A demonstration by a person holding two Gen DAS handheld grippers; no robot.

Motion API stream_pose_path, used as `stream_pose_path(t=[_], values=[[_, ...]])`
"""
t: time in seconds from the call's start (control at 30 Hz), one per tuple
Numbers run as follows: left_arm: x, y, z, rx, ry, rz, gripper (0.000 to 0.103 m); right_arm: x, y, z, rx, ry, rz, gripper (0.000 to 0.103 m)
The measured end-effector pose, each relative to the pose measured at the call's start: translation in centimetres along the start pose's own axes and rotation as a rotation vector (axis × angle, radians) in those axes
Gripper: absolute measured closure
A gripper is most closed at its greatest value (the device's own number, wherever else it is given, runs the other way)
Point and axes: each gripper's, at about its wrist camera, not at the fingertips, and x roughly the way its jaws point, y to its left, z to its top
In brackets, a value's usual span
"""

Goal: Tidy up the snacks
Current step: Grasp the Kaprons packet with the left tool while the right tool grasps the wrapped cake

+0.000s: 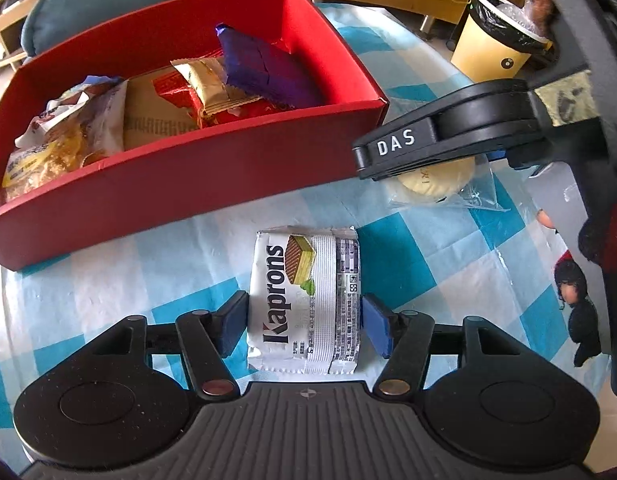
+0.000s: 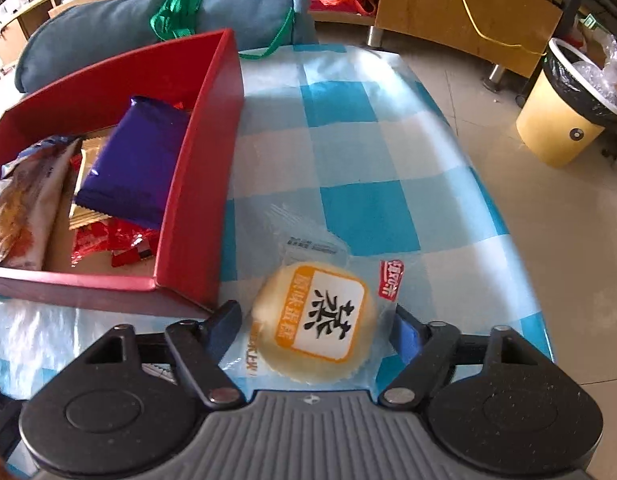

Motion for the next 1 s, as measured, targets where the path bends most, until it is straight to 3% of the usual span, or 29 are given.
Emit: stream_pose_path(t=[0.13,0.57,1.0], values=[[0.0,-0.1,0.1,0.0,0.0,-0.009,0.037,-0.6,-0.4,-0.9,-0.008,0.005,0.005,0.047],[-0.6,0.3,-0.3,0.015,0.011,0.027,0.037,-3.7,2.0,-5.3,-0.15,0.013,0.014,0.048],[-1.0,1.0,-2.1,0.046,0.008,0.072,0.035,-3.4,2.8,-8.1,-0.181,0.012,0.022,0.047]])
